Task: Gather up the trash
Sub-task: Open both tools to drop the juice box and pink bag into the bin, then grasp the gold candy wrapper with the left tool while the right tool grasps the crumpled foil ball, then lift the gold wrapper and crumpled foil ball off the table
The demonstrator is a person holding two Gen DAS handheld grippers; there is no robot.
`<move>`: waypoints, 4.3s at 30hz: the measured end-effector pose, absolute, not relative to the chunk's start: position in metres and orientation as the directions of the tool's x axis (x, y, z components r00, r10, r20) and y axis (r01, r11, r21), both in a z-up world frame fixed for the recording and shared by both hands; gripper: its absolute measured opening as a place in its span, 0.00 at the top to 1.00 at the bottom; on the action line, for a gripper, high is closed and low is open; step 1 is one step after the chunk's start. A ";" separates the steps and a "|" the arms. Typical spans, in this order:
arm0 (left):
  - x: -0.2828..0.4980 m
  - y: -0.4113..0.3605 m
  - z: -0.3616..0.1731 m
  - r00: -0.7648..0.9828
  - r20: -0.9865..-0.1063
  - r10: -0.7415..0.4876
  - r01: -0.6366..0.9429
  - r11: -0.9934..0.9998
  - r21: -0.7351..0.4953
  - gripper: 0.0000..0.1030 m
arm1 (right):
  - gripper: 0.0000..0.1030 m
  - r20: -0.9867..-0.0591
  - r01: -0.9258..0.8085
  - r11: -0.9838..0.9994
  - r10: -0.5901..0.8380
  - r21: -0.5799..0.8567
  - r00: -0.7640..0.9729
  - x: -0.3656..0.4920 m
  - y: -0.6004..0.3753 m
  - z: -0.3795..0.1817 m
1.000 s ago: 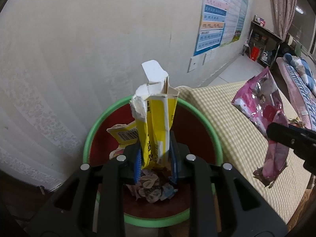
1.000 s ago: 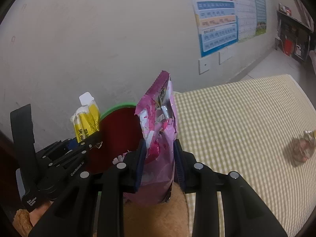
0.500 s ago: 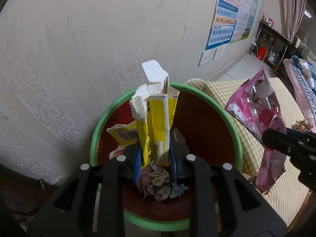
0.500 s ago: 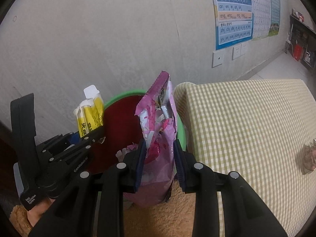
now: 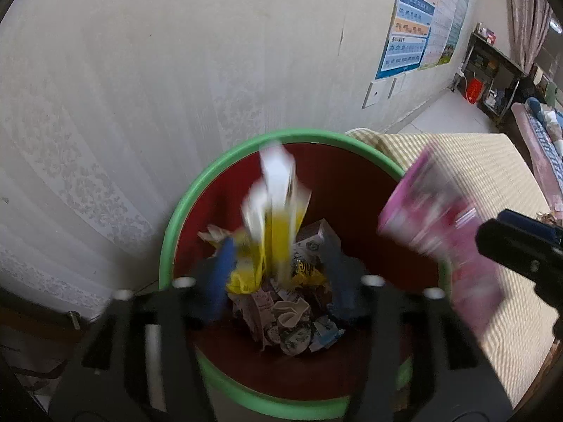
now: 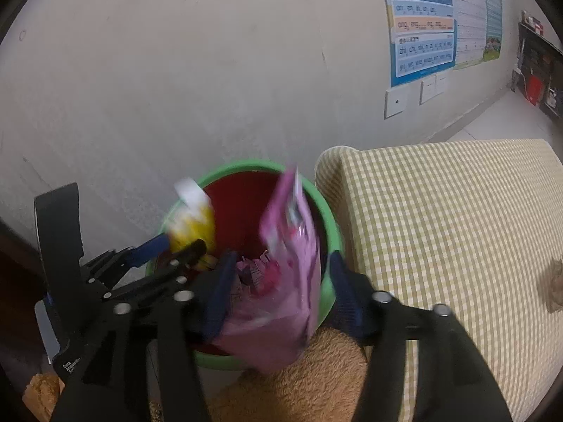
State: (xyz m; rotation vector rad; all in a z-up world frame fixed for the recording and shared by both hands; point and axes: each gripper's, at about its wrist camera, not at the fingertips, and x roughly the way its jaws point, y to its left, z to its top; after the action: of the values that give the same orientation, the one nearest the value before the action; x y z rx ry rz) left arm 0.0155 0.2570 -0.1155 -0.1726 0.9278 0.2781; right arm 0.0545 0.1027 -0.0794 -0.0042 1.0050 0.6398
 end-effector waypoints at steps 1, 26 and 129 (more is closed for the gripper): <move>0.015 0.257 -0.115 0.567 -0.807 0.166 -0.314 0.949 -0.026 0.46 | 0.44 -0.784 -0.495 0.822 0.496 0.284 0.374 0.055 0.099 -0.079; 0.037 0.100 -0.068 0.722 -0.692 -0.020 0.037 0.999 0.010 0.10 | 0.65 -0.860 0.055 0.991 0.076 0.120 0.504 0.130 -0.193 -0.137; 0.031 0.047 -0.076 0.639 -0.747 -0.185 0.171 0.980 -0.097 0.52 | 0.33 -0.869 0.241 0.950 0.056 0.197 0.492 -0.008 -0.250 -0.128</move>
State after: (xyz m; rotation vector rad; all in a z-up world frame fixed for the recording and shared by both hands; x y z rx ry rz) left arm 0.0309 0.0469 -0.0762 -0.0174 0.8541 -0.2036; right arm -0.0078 -0.2496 -0.1284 0.3118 1.0546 -0.1148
